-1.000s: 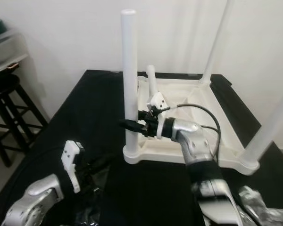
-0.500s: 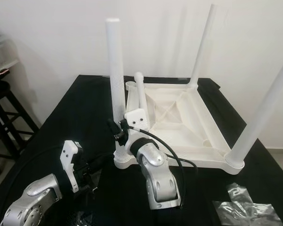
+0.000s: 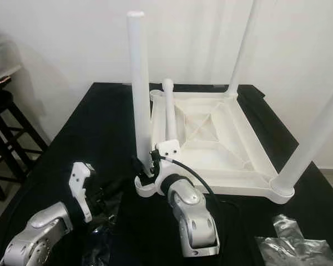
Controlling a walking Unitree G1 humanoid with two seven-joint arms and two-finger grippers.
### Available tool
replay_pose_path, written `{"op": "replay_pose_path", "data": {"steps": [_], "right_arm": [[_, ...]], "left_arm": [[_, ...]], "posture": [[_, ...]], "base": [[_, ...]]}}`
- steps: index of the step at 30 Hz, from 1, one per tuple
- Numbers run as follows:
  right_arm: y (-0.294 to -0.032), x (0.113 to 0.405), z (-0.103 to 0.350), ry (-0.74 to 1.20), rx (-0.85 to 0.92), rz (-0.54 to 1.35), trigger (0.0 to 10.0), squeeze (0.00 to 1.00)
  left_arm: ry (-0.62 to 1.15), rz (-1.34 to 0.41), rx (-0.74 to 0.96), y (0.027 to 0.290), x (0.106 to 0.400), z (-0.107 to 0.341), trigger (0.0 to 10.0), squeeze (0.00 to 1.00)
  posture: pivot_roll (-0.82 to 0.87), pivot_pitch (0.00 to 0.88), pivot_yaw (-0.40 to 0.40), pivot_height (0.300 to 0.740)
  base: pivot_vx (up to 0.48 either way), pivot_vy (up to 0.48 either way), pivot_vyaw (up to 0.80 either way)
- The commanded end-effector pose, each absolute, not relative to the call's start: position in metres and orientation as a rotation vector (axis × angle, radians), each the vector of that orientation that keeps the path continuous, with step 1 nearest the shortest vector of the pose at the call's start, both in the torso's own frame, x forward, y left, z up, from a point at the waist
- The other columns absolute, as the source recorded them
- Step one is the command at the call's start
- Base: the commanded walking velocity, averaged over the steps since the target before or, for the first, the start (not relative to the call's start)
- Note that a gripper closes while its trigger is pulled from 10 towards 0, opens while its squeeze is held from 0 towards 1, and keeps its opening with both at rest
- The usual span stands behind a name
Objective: Building children table
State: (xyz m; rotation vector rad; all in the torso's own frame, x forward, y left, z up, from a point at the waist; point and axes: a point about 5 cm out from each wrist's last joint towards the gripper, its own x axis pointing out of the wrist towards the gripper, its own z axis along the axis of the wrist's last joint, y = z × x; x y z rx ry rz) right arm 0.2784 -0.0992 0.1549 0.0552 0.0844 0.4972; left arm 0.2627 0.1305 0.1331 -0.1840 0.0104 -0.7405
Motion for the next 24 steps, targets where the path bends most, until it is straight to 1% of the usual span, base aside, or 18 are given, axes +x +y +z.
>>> {"op": "replay_pose_path", "data": {"steps": [1, 4, 6, 7, 8, 9, 10, 14, 15, 16, 20, 22, 24], "right_arm": [[-0.101, 0.275, 0.154, 0.085, 0.069, 0.519, 10.0, 1.0], [-0.121, 0.263, 0.15, 0.093, 0.025, 0.555, 10.0, 1.0], [-0.121, 0.263, 0.15, 0.093, 0.025, 0.555, 10.0, 1.0], [-0.122, 0.256, 0.15, 0.099, 0.026, 0.607, 10.0, 1.0], [-0.122, 0.256, 0.15, 0.099, 0.026, 0.607, 10.0, 1.0], [-0.12, 0.253, 0.15, 0.097, 0.034, 0.631, 10.0, 1.0], [-0.109, 0.242, 0.152, 0.087, 0.031, 0.75, 10.0, 1.0], [-0.107, 0.239, 0.152, 0.085, 0.029, 0.778, 10.0, 1.0], [-0.104, 0.234, 0.154, 0.077, 0.034, 0.827, 10.0, 1.0], [-0.103, 0.231, 0.155, 0.072, 0.044, 0.856, 10.0, 0.0], [-0.104, 0.226, 0.158, 0.064, 0.045, 0.91, 10.0, 0.0], [-0.107, 0.221, 0.157, 0.064, 0.037, 0.95, 10.0, 0.0], [-0.107, 0.221, 0.157, 0.064, 0.037, 0.95, 10.0, 0.0]], "left_arm": [[0.013, -0.698, -0.194, 0.136, 0.263, 0.135, 10.0, 0.0], [0.004, -0.616, -0.212, 0.147, 0.259, 0.142, 10.0, 0.0], [0.004, -0.616, -0.212, 0.147, 0.259, 0.142, 10.0, 0.0], [0.002, -0.523, -0.229, 0.158, 0.26, 0.146, 10.0, 0.0], [0.002, -0.523, -0.229, 0.158, 0.26, 0.146, 10.0, 0.0], [0.002, -0.485, -0.238, 0.162, 0.26, 0.147, 10.0, 0.0], [0.007, -0.425, -0.249, 0.167, 0.261, 0.147, 10.0, 0.0], [0.009, -0.416, -0.249, 0.168, 0.261, 0.147, 10.0, 0.0], [0.026, -0.389, -0.249, 0.168, 0.26, 0.145, 10.0, 0.0], [0.029, -0.353, -0.236, 0.168, 0.26, 0.143, 10.0, 0.0], [0.067, -0.333, -0.205, 0.164, 0.26, 0.137, 10.0, 0.0], [0.042, -0.389, -0.187, 0.156, 0.257, 0.139, 10.0, 0.0], [0.042, -0.389, -0.187, 0.156, 0.257, 0.139, 10.0, 0.0]], "posture": [[-0.1, 0.0, 0.012, 0.74], [-0.1, 0.0, 0.012, 0.74], [-0.1, 0.0, 0.012, 0.74], [-0.11, 0.0, 0.021, 0.74], [-0.11, 0.0, 0.021, 0.74], [-0.11, 0.0, 0.021, 0.74], [-0.1, 0.0, 0.019, 0.74], [-0.1, 0.0, 0.019, 0.74], [-0.1, 0.0, 0.015, 0.74], [-0.11, 0.0, 0.015, 0.74], [-0.11, 0.0, 0.015, 0.74], [-0.12, 0.0, 0.018, 0.74], [-0.12, 0.0, 0.018, 0.74]], "base": [[0.0, 0.0, 0.0], [0.0, 0.0, 0.0], [0.0, 0.0, 0.0], [0.0, 0.0, 0.0], [0.0, 0.0, 0.0], [0.0, 0.0, 0.0], [0.0, 0.0, 0.0], [0.0, 0.0, 0.0], [0.0, 0.0, 0.0], [0.0, 0.0, 0.0], [0.0, 0.0, 0.0], [0.0, 0.0, 0.0], [0.0, 0.0, 0.0]]}}
